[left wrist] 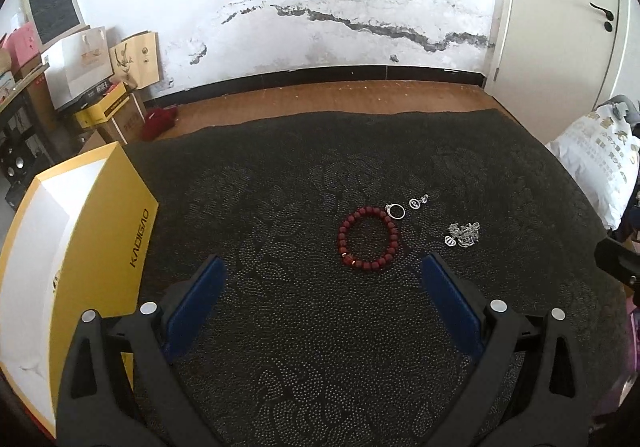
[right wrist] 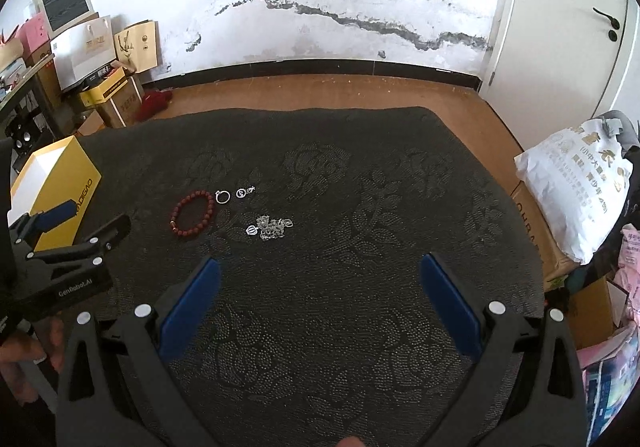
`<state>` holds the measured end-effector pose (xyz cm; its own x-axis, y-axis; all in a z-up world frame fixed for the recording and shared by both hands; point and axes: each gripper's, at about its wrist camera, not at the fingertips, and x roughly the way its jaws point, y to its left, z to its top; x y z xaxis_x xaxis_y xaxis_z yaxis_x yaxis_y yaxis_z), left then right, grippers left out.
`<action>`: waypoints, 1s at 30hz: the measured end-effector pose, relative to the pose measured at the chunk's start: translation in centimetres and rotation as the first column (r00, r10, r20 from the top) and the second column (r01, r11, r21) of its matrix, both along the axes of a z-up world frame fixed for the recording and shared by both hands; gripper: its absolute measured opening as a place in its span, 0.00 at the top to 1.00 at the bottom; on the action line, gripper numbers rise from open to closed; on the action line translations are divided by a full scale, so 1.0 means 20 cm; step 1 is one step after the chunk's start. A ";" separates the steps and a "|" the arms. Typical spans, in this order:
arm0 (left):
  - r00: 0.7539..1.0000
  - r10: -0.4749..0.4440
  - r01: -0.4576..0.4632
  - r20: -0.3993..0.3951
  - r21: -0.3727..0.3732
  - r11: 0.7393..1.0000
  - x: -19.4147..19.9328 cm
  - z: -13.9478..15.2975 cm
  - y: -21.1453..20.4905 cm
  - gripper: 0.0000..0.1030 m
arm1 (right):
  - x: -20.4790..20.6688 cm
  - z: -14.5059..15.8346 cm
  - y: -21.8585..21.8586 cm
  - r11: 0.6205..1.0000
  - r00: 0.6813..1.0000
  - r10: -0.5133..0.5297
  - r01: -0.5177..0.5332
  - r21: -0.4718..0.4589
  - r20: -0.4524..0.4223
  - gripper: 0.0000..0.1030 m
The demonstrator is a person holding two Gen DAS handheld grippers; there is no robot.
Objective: Organize jewelry
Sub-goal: 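Move the left tool back to the red bead bracelet and grasp it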
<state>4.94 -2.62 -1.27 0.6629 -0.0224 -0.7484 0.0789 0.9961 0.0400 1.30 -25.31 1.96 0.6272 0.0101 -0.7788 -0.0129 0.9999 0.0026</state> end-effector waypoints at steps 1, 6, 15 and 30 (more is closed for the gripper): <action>1.000 -0.001 0.001 0.000 0.001 1.000 0.01 0.00 0.00 0.07 | 0.01 0.00 0.01 1.000 1.000 0.001 -0.001 -0.002 0.000 0.06; 1.000 0.002 -0.002 -0.022 0.005 1.000 0.06 -0.07 -0.01 0.07 | 0.02 -0.02 0.03 1.000 1.000 0.004 -0.004 -0.010 -0.007 0.06; 0.994 -0.020 0.021 -0.110 0.007 1.000 0.20 -0.30 -0.12 0.07 | 0.07 -0.05 0.03 1.000 1.000 -0.001 0.000 -0.016 -0.020 0.06; 0.988 0.037 -0.035 -0.152 0.017 0.999 0.40 -0.43 -0.02 0.07 | 0.10 -0.06 0.05 1.000 0.999 0.024 -0.025 -0.017 -0.027 0.06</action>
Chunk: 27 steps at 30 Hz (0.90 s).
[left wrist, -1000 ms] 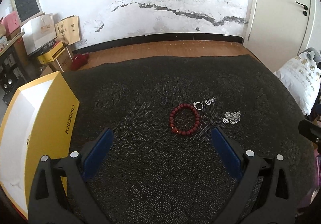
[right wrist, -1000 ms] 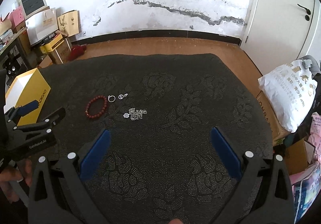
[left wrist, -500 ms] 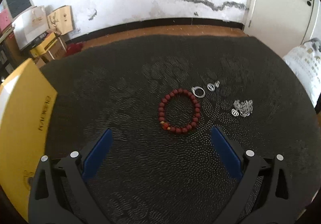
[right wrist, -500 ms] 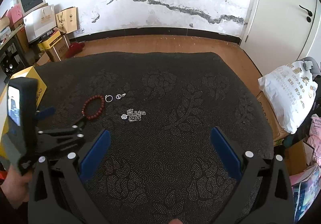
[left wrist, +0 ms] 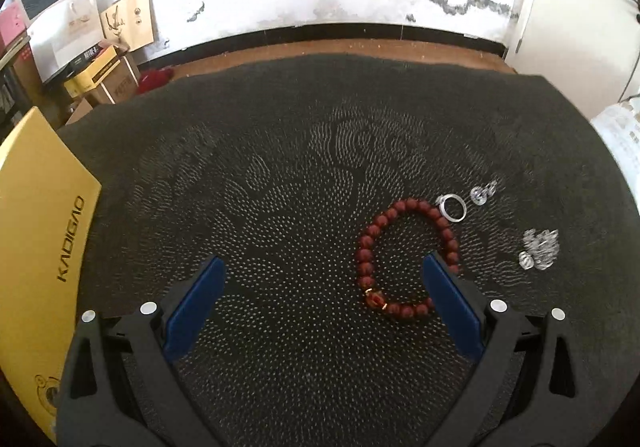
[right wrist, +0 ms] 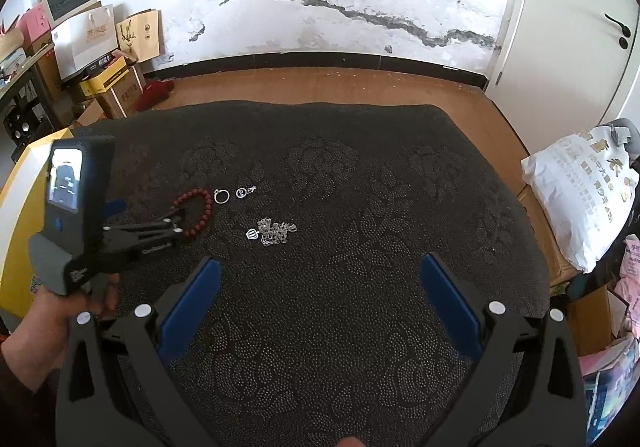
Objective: Organize jewelry
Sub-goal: 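Move the left tool back to the red bead bracelet and grasp it, then lift the bracelet with the left tool while the right tool grasps the silver chain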
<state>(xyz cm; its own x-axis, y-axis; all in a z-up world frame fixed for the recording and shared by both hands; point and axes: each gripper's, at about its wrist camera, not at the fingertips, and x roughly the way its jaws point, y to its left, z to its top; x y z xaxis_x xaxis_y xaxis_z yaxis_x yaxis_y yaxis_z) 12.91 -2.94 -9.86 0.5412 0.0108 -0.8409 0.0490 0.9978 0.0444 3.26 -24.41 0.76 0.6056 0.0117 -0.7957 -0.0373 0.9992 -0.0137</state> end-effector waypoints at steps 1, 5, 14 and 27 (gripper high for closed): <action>1.000 -0.010 0.010 -0.010 0.005 1.000 0.00 -0.02 -0.01 0.07 | 0.00 0.00 0.00 1.000 1.000 0.001 -0.001 0.000 -0.001 0.06; 1.000 0.004 -0.004 -0.003 -0.030 1.000 0.01 -0.05 0.00 0.06 | 0.01 -0.01 0.01 1.000 1.000 0.001 -0.001 -0.001 -0.006 0.06; 1.000 -0.022 0.023 0.021 -0.018 1.000 -0.04 -0.04 -0.02 0.37 | 0.04 -0.03 0.02 1.000 1.000 0.007 -0.007 0.015 -0.028 0.06; 1.000 -0.008 0.008 0.016 -0.011 1.000 -0.08 0.04 0.07 0.93 | 0.10 -0.09 0.05 1.000 0.998 0.012 -0.012 0.009 -0.057 0.06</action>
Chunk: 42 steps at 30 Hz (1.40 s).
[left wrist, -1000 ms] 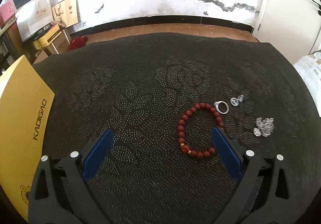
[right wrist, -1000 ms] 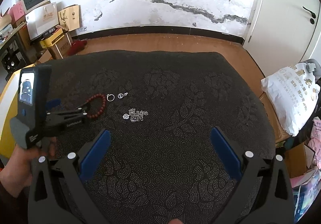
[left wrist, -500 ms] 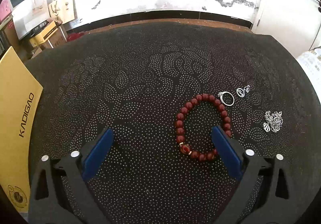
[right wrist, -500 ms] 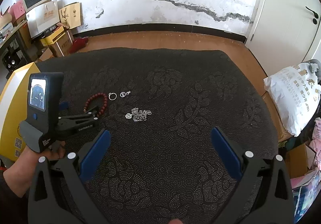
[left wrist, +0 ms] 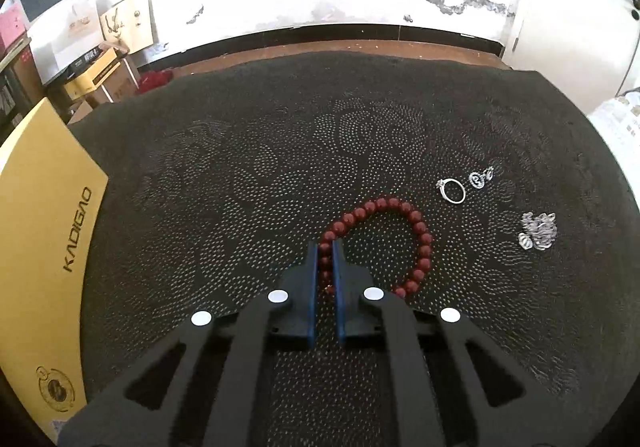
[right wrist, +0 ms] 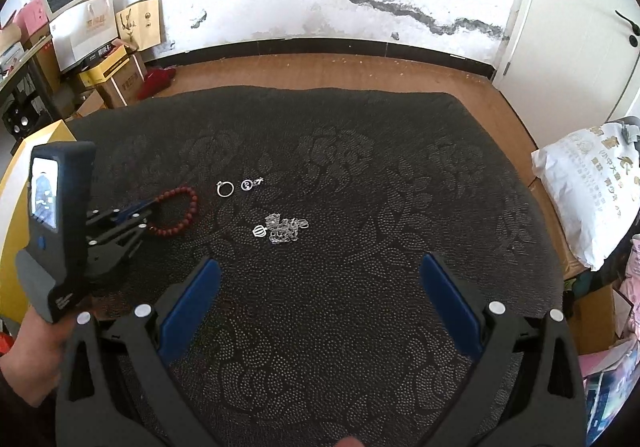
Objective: Organize jewelry
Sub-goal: 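Lift the bracelet with the left tool while the right tool grasps the silver chain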
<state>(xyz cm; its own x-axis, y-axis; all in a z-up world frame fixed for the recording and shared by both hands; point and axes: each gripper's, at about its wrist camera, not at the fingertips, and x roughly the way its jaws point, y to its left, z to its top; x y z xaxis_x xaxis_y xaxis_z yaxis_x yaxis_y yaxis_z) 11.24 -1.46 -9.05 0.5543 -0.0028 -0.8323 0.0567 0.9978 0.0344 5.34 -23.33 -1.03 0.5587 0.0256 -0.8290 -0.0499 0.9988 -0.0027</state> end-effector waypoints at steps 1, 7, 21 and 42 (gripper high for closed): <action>1.000 0.000 0.000 0.006 0.006 1.000 -0.01 0.03 0.01 0.93 | 0.01 0.00 0.00 1.000 1.000 0.003 -0.003 0.002 -0.003 0.06; 0.999 0.006 -0.006 0.047 0.012 1.000 -0.07 0.24 0.08 0.93 | 0.06 -0.06 0.04 1.000 0.999 0.021 -0.021 0.006 -0.033 0.06; 0.995 -0.064 0.066 0.079 -0.020 0.998 -0.25 0.43 0.15 0.93 | 0.29 -0.49 0.15 0.998 0.984 -0.059 0.057 -0.014 -0.168 0.06; 0.995 -0.037 0.041 0.088 -0.051 0.998 -0.27 0.48 0.31 0.93 | 0.29 -0.46 0.22 0.999 0.999 0.009 -0.007 0.034 -0.054 0.86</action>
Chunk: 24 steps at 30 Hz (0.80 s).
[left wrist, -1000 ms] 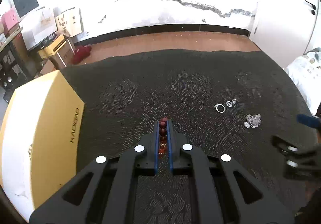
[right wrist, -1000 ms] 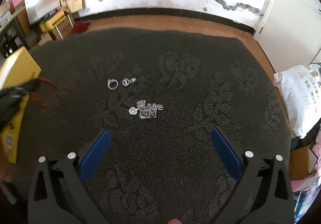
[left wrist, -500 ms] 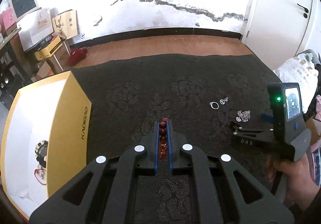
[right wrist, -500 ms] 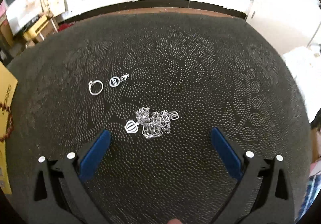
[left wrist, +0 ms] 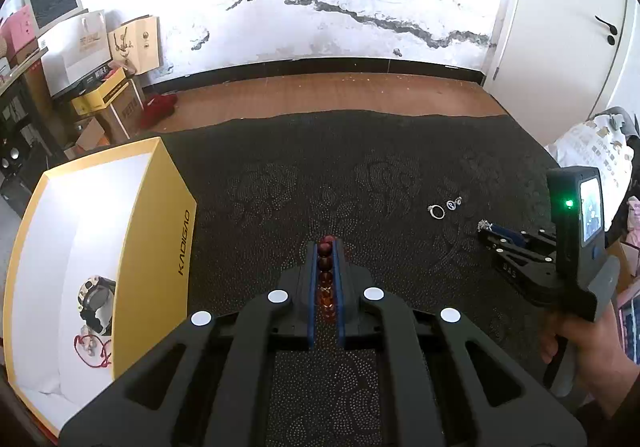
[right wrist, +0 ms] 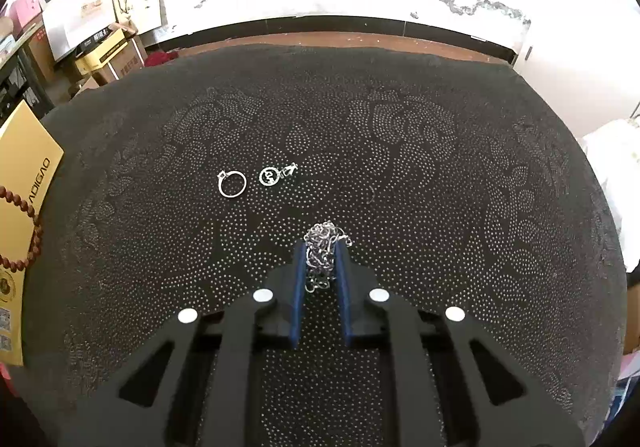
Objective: Organize jewelry
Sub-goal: 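Lift the bracelet with the left tool while the right tool grasps the silver chain, then carry the bracelet into the box with the left tool while the right tool carries the chain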
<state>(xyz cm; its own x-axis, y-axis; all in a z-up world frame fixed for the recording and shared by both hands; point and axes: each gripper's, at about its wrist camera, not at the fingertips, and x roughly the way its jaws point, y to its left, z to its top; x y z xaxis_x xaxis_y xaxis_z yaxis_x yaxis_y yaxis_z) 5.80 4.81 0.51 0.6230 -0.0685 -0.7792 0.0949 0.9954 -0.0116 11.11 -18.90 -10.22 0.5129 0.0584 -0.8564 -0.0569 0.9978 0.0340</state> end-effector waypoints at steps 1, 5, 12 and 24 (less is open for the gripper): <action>1.000 0.000 0.000 0.001 0.001 1.000 0.00 0.00 0.00 0.93 | -0.01 0.01 -0.02 1.000 1.000 -0.001 0.001 0.000 0.001 0.86; 1.000 0.002 -0.002 0.010 0.003 1.000 0.01 0.02 -0.01 0.93 | -0.03 0.09 -0.03 1.000 1.000 0.003 -0.003 0.005 0.028 0.88; 1.000 0.018 -0.018 0.014 -0.021 1.000 -0.01 0.08 0.02 0.93 | -0.08 0.41 -0.02 0.997 0.993 0.024 -0.032 0.068 0.112 0.88; 0.986 0.155 -0.153 0.061 -0.041 0.987 -0.16 0.34 0.31 0.93 | -0.21 0.86 0.32 0.978 0.965 0.137 -0.167 0.124 0.223 0.88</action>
